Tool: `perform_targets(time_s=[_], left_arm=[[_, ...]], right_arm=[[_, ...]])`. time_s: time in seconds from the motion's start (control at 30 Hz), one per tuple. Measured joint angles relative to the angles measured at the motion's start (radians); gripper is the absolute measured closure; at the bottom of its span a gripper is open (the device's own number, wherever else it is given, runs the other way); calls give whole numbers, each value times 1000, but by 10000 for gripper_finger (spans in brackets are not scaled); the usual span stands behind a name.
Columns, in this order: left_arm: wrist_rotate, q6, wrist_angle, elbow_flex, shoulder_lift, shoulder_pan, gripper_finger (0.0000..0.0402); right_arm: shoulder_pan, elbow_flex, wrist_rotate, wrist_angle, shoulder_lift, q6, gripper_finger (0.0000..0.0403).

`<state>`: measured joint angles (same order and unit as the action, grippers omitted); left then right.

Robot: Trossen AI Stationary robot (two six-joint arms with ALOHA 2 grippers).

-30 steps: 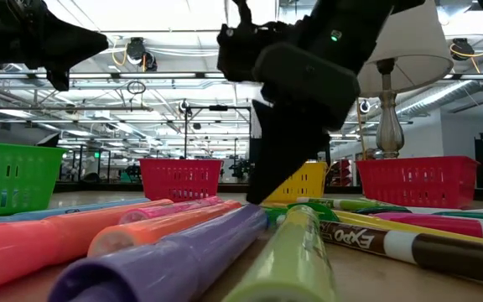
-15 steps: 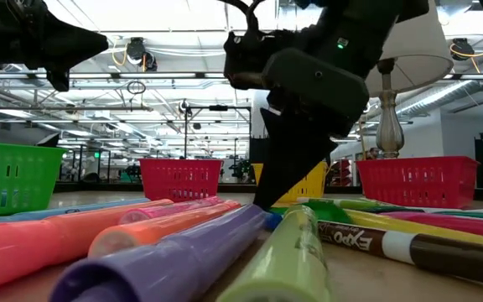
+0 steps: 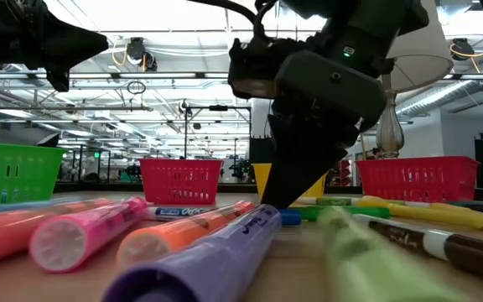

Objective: Pick & Place Markers
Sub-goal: Put the green pen into the yellow bin

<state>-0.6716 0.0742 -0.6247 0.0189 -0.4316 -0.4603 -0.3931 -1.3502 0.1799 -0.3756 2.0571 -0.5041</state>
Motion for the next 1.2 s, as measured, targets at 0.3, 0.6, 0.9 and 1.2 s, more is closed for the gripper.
perform_targets(time_s=[0.3, 0.6, 0.9, 1.2], left_arm=[[0, 0, 0, 0, 0, 0, 346], [0, -5, 3, 0, 0, 0, 346], [0, -10, 9, 0, 0, 0, 346], [0, -12, 17, 0, 0, 0, 346]], right_arm=[[7, 9, -9, -19, -61, 100, 324], [9, 6, 17, -26, -152, 106, 266], [-2, 5, -53, -217, -140, 19, 248], [-2, 107, -51, -132, -140, 0, 243]])
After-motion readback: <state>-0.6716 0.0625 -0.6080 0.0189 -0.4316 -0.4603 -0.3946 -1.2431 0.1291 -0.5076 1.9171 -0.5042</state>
